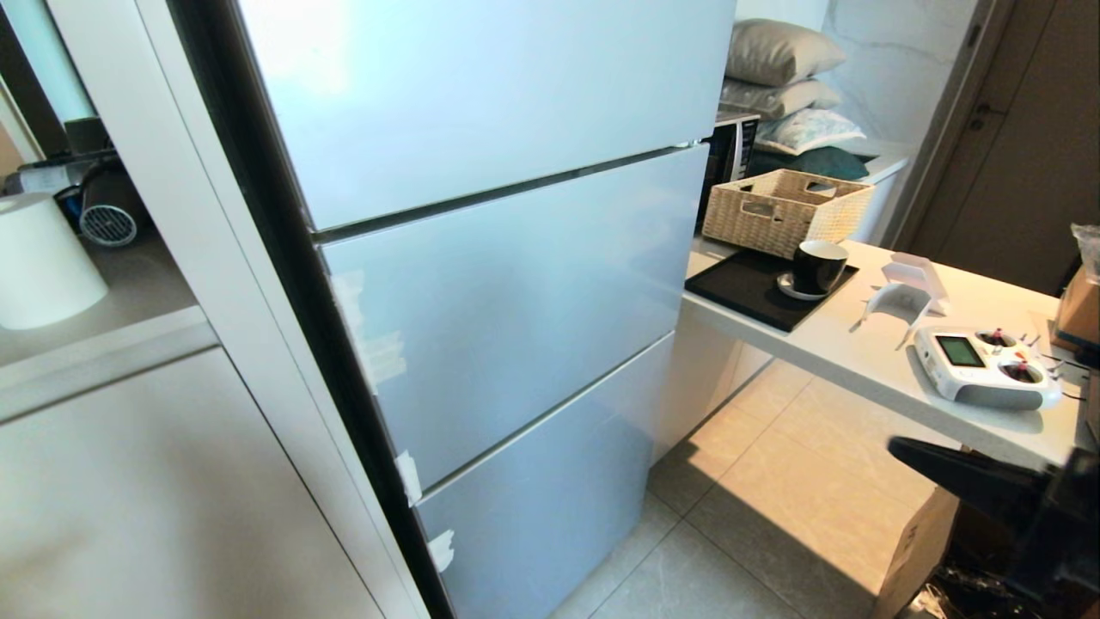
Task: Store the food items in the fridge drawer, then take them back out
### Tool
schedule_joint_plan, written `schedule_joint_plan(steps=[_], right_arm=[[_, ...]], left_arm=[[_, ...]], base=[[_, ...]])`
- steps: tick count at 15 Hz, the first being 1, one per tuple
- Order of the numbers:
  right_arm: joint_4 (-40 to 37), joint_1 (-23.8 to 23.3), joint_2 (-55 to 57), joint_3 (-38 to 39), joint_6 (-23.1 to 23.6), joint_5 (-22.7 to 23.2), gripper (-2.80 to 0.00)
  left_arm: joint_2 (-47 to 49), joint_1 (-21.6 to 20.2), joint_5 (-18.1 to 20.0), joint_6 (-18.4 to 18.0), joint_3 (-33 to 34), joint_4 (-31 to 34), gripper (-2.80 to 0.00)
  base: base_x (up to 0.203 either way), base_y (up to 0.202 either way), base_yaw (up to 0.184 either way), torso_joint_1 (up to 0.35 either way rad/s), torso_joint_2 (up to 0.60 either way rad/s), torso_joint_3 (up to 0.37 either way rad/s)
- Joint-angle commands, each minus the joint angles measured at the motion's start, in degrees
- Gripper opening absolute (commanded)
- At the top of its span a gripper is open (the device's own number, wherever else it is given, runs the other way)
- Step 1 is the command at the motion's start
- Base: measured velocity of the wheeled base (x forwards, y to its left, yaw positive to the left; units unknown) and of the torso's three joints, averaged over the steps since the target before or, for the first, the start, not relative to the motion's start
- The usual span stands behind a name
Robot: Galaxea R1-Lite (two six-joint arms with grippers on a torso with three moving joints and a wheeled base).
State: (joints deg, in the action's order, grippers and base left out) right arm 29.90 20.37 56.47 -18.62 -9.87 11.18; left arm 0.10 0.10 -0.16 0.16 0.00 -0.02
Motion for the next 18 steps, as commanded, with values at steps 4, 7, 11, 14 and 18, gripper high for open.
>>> schedule_joint_plan(steps=[4, 7, 11, 14, 18], right_arm=[[-21.19, -11.82, -39.39, 13.48, 10.63, -3.75, -2.8], [-31.39, -15.89, -41.06, 18.23, 16.63, -8.44, -2.8], [-30.2, -18.67, -47.27, 18.55, 17.28, -8.45, -2.8], [-30.22, -19.61, -56.76, 18.6, 17.06, -8.82, -2.8], [-30.25, -19.93, -56.47, 18.62, 16.28, -9.77, -2.8]], left_arm=[[0.08, -0.01, -0.02, 0.02, 0.0, -0.06, -2.8], [0.08, -0.01, -0.02, 0.02, 0.0, -0.06, -2.8], [0.08, -0.01, -0.02, 0.02, 0.0, -0.06, -2.8], [0.08, -0.01, -0.02, 0.02, 0.0, -0.06, -2.8], [0.08, -0.01, -0.02, 0.02, 0.0, -0.06, -2.8]], base=[[0.0, 0.0, 0.0, 0.0, 0.0, 0.0], [0.0, 0.0, 0.0, 0.0, 0.0, 0.0], [0.0, 0.0, 0.0, 0.0, 0.0, 0.0], [0.0, 0.0, 0.0, 0.0, 0.0, 0.0], [0.0, 0.0, 0.0, 0.0, 0.0, 0.0]])
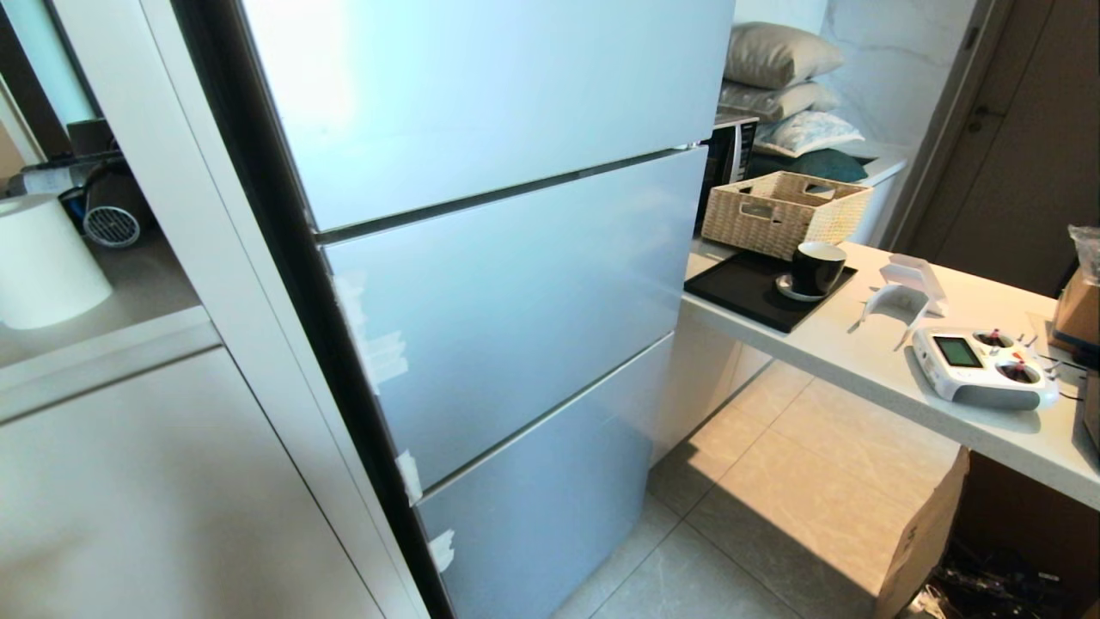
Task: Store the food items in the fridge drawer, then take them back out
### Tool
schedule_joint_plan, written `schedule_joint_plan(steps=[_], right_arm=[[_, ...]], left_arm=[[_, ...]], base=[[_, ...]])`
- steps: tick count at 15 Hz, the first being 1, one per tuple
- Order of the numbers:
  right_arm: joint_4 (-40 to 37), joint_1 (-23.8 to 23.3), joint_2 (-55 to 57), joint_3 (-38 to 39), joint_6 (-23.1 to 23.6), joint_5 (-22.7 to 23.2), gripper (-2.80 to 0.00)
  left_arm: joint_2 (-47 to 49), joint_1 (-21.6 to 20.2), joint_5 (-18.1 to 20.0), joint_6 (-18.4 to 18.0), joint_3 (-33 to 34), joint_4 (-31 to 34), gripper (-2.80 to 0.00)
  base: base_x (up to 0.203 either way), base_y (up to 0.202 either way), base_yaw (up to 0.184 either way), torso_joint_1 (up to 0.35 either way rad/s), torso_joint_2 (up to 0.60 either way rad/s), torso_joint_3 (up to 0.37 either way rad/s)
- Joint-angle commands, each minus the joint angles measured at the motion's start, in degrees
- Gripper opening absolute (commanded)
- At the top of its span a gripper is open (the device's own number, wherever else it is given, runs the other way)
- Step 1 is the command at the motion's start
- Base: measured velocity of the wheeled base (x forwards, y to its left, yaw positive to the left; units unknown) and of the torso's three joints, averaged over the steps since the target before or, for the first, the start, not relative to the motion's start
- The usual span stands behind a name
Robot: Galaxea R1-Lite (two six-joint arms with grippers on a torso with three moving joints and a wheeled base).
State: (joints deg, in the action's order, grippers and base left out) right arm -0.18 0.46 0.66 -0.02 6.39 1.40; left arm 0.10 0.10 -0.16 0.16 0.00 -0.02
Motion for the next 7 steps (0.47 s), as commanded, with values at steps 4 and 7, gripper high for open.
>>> schedule_joint_plan(steps=[4, 7], right_arm=[[0.04, -0.02, -0.66, 0.02, -3.86, -0.69, -2.8], [0.09, -0.02, -0.66, 0.02, -5.77, -0.87, -2.8]], left_arm=[[0.08, -0.01, -0.02, 0.02, 0.0, 0.02, -2.8], [0.08, -0.01, -0.02, 0.02, 0.0, -0.03, -2.8]], base=[[0.0, 0.0, 0.0, 0.0, 0.0, 0.0], [0.0, 0.0, 0.0, 0.0, 0.0, 0.0]])
